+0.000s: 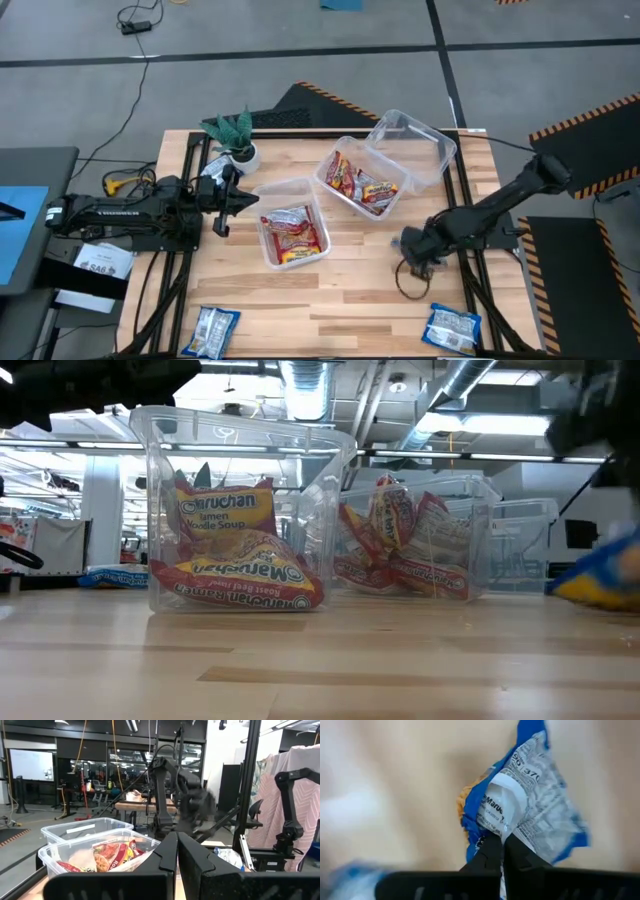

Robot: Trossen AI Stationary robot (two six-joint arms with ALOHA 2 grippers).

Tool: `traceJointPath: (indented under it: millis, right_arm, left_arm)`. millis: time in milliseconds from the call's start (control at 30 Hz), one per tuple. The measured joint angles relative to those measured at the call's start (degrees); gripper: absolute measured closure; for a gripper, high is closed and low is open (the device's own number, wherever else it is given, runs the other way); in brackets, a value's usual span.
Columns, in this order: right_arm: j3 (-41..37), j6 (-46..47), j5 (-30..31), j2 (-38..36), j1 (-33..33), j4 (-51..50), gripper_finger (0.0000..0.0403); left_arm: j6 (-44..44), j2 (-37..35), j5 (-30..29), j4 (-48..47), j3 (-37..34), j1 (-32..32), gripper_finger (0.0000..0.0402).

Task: Sort Maruchan noodles
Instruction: Put the blue noodle pack into the top bin

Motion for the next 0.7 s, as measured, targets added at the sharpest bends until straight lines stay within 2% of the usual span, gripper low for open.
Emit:
traceJointPath:
  millis: [100, 167, 233, 367, 533, 600, 700]
  right_arm:
    - [4.68, -4.97, -2.42, -2.63, 2.29, 4.98, 0.0396]
    - [8.50, -6.82, 1.26, -4.13, 2.60, 5.49, 0.0396]
    - [12.69, -9.83, 8.11, -5.65, 2.57, 4.73, 0.0396]
    - [19.40, -19.51, 26.00, -8.68, 1.93, 2.83, 0.0396]
    - [21.77, -25.09, 48.53, -12.06, -4.23, -1.81, 0.0396]
    - [21.77, -24.48, 54.30, -12.63, -8.94, -5.90, 0.0396]
    - [21.74, -21.70, 58.54, -12.59, -17.75, -11.11, 0.0396]
  left_arm:
    - [0.41, 0.00, -0.03, 0.12, 0.02, 0.00, 0.0401]
    - [0.48, 0.00, -0.27, 0.73, 0.02, 0.00, 0.0401]
    - [0.60, -0.02, -0.28, 1.48, 0.04, 0.00, 0.0401]
    - [0.86, 0.00, -0.29, 1.45, 0.04, 0.00, 0.0401]
    - [2.17, -0.02, -1.14, 1.43, 0.04, 0.00, 0.0401]
    - [2.21, 0.00, -1.83, 1.41, 0.04, 0.00, 0.0401]
    - [2.21, -0.01, -1.96, 1.40, 0.04, 0.00, 0.0401]
